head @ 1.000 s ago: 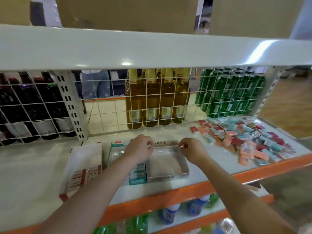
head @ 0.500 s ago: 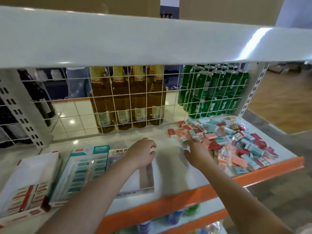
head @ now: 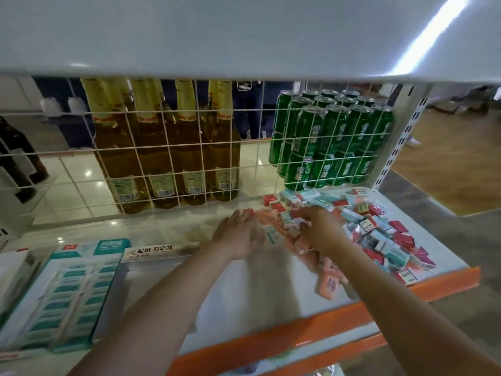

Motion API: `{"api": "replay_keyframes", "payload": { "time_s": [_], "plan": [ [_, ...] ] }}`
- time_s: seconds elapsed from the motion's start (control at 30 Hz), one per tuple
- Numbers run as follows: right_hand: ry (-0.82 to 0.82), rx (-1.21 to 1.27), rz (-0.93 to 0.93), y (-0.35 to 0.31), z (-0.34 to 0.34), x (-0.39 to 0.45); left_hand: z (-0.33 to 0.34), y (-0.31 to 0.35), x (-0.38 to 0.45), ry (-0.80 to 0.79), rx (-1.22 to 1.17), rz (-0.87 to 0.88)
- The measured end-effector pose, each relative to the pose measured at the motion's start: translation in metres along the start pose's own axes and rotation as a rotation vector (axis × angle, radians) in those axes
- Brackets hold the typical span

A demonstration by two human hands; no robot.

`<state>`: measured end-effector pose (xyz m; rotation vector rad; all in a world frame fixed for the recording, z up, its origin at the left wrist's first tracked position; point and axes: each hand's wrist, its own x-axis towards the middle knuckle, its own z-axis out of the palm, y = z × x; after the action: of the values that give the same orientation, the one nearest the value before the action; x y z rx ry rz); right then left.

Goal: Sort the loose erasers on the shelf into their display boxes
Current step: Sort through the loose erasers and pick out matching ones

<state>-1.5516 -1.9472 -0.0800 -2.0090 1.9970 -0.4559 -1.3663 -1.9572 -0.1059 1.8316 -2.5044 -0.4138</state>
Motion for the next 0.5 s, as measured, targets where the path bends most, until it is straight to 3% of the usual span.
{"api": "replay_keyframes", "payload": {
  "time_s": [0.23, 0.5],
  "plan": [
    [0.016, -0.009, -0.032, 0.011, -0.002, 0.005, 0.014, 0.002, 0.018, -0.033, 0.018, -0.038],
    [-0.012, -0.087, 0.124, 0.013, -0.001, 0.025, 0.011, -0.008, 0.004, 0.176, -0.118, -0.083]
  ]
}}
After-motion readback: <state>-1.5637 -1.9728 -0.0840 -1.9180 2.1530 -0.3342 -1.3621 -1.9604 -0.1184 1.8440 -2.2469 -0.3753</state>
